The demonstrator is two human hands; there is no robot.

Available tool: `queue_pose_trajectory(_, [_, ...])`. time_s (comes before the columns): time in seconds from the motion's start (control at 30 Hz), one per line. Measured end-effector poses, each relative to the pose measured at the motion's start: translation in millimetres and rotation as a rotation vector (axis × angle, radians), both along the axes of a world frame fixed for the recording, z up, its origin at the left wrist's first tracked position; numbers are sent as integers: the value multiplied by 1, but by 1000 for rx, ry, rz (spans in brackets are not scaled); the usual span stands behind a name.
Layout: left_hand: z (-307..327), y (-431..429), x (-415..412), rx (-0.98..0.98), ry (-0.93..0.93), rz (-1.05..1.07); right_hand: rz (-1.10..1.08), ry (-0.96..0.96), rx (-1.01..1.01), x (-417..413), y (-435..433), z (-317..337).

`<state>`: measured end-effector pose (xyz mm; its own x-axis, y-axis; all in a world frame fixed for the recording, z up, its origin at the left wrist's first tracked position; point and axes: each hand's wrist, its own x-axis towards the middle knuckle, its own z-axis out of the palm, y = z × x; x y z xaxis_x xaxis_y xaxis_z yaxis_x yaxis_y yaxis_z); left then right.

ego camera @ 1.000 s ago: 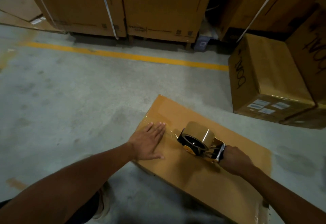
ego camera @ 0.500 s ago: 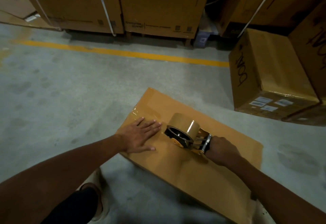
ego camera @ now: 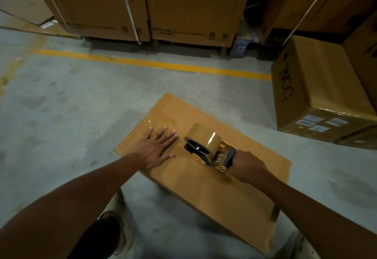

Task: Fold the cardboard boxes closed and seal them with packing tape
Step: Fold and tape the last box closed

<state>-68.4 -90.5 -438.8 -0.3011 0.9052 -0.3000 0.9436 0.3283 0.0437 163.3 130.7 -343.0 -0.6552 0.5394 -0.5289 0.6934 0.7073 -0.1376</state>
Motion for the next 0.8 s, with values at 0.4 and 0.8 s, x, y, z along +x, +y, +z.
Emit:
queue_pose_trajectory(0.4, [-3,34,59,45,32,-53,-51,-26,9,67,26,-10])
queue_pose_trajectory(0.8, [-4,56,93,70,82,-141,-50,-78,3,86,38,-14])
